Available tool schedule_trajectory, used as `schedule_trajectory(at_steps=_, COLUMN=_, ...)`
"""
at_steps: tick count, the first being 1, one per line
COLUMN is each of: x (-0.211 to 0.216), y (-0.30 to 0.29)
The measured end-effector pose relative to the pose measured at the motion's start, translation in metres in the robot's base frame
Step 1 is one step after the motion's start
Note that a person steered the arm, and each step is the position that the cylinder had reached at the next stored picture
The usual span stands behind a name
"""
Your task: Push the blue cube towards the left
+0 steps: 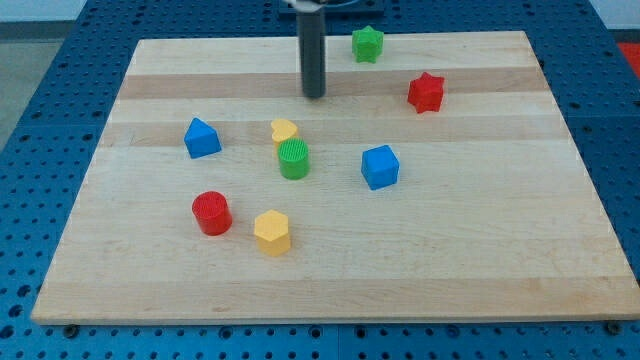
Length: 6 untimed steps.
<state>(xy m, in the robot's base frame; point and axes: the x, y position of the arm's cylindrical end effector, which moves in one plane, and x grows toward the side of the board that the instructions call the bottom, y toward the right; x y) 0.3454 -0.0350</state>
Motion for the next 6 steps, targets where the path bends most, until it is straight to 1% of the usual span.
schedule_trajectory(at_steps=1, x=0.065, y=0.058)
schedule_trajectory(at_steps=2, x=0.089, y=0.172)
schedule_trajectory(at_steps=3, x=0.122, y=0.232)
schedule_trajectory(at_steps=4, x=0.166, y=0.208)
schedule_trajectory(at_steps=5, x=0.165, y=0.195)
schedule_trajectory(at_steps=6, x=0.154, y=0.195)
